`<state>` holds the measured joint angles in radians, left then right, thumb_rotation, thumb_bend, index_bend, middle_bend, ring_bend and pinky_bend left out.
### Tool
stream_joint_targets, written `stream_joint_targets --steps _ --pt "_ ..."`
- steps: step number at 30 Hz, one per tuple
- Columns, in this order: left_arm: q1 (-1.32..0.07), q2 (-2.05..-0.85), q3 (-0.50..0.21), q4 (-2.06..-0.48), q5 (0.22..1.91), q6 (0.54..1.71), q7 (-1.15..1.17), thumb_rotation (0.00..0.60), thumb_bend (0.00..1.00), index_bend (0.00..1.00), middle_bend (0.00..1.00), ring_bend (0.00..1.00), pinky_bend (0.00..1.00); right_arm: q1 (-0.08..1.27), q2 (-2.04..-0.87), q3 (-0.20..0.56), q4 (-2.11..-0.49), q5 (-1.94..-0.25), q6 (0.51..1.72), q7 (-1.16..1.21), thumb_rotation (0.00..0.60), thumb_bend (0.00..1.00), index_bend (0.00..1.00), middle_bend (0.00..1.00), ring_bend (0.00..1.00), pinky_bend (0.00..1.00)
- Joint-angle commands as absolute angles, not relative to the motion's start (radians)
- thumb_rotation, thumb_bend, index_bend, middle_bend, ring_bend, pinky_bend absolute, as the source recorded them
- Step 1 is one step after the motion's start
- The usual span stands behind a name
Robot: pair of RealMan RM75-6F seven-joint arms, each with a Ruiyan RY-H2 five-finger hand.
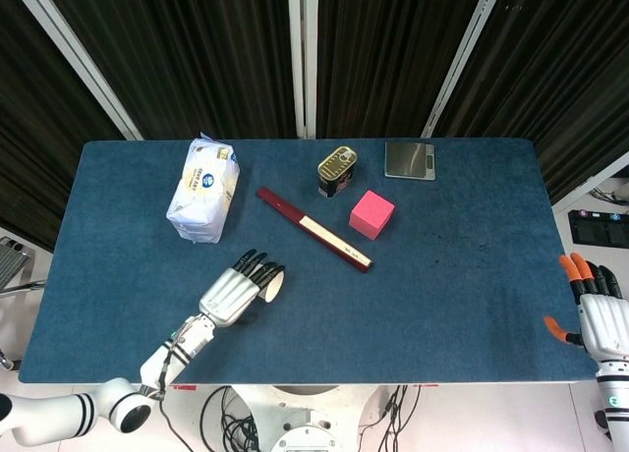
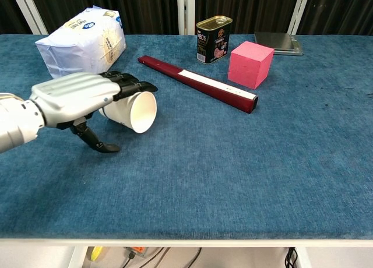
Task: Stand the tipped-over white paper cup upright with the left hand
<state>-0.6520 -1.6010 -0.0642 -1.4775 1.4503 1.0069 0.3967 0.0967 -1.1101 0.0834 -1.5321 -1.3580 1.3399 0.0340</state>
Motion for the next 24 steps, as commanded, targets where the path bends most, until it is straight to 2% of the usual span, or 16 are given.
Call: stream_joint_targets --steps 1,9,15,20,24 --pt "-0.689 -1.607 -0.102 -1.53 1.374 0.977 0.558 0.6 0.17 0.06 0.15 0.0 0.0 0.096 -1.11 0.083 -1.53 -1.357 1.339 0.037 0.6 0.18 0.0 0.0 0.0 0.0" --pt "-0.709 -1.637 -0.108 -1.528 1.375 1.016 0.678 0.6 0.17 0.21 0.3 0.0 0.0 0.098 -1.111 0.083 -1.522 -1.356 1.333 0.046 0.6 0.18 0.0 0.0 0.0 0.0" --pt "-0.713 -1.656 -0.103 -1.488 1.404 1.053 0.698 0.6 0.18 0.3 0.37 0.01 0.0 0.096 -1.111 0.082 -1.518 -1.356 1.334 0.051 0.6 0.18 0.0 0.0 0.0 0.0" --pt "-0.712 -1.666 -0.096 -1.461 1.456 1.095 0.664 0.6 0.19 0.36 0.43 0.06 0.02 0.096 -1.111 0.082 -1.516 -1.355 1.332 0.053 0.6 0.18 0.0 0.0 0.0 0.0" --pt "-0.708 -1.663 -0.101 -1.466 1.483 1.124 0.581 0.6 0.19 0.37 0.44 0.08 0.02 0.098 -1.112 0.082 -1.516 -1.357 1.331 0.051 0.6 0.18 0.0 0.0 0.0 0.0"
